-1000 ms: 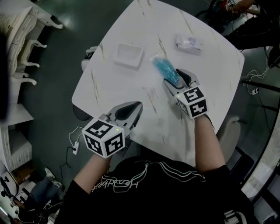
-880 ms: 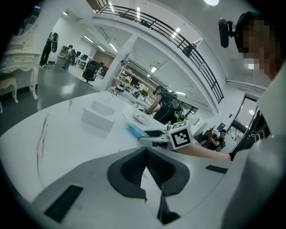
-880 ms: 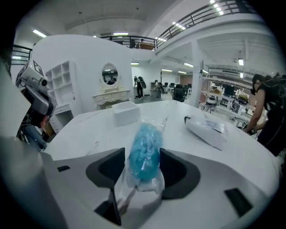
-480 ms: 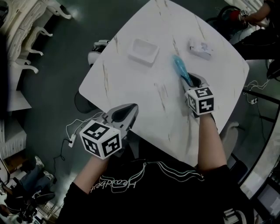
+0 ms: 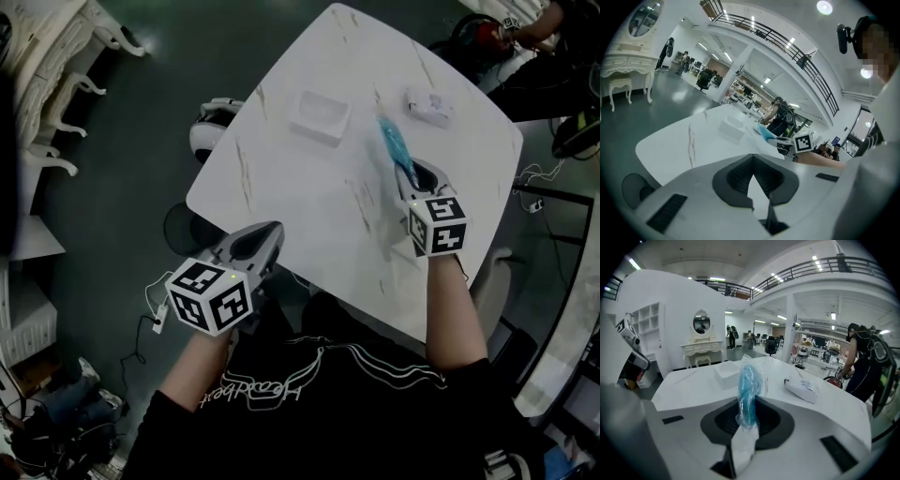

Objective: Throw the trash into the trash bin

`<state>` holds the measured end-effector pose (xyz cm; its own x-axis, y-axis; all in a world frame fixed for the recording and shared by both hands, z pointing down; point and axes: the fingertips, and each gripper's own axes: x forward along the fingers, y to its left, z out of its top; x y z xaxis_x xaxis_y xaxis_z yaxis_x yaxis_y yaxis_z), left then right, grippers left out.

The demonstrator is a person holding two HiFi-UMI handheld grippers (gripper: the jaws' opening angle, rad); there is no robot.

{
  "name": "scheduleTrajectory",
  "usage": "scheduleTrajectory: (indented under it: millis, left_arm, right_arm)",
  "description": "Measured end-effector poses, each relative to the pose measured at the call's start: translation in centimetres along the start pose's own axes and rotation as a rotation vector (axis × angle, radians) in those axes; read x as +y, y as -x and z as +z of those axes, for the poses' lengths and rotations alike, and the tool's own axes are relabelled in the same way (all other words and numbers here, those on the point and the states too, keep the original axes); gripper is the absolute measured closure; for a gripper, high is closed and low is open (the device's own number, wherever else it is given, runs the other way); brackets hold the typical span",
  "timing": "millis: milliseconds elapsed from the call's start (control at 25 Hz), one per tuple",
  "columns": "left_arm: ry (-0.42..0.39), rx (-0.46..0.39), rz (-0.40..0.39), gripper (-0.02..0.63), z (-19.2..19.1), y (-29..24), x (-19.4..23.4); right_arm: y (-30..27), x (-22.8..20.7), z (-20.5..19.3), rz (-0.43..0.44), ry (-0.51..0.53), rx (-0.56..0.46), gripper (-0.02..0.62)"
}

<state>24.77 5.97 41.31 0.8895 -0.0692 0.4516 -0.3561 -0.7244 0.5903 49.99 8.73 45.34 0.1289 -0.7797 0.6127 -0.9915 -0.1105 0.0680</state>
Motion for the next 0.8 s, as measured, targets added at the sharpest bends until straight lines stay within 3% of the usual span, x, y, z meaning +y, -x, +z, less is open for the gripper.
scheduleTrajectory:
  millis: [160, 320, 680, 800]
  left_arm:
    - [0.002, -0.024, 0.003, 0.601, 1.4, 2.9, 3.3]
    - [0.032, -0.079, 0.052, 0.601, 2.9, 7.4, 8.6]
    - [0.108, -0.137, 0.143, 0.601, 2.1, 17.3, 19.4]
    - [0.159, -0.168, 0.178, 0.601, 1.0, 19.9, 22.4]
  right_arm:
    - [1.5, 4.5, 3.2, 0.013, -0.008, -0.055, 0.52]
    - [1.4, 11.3, 5.9, 0.098, -0.038, -0.102, 0.52]
    - [-1.8, 27.5, 11.2, 0.241, 0.128, -0.119, 0.52]
    - [-3.6, 32.9, 12.1, 0.325, 0.174, -0.109, 0.52]
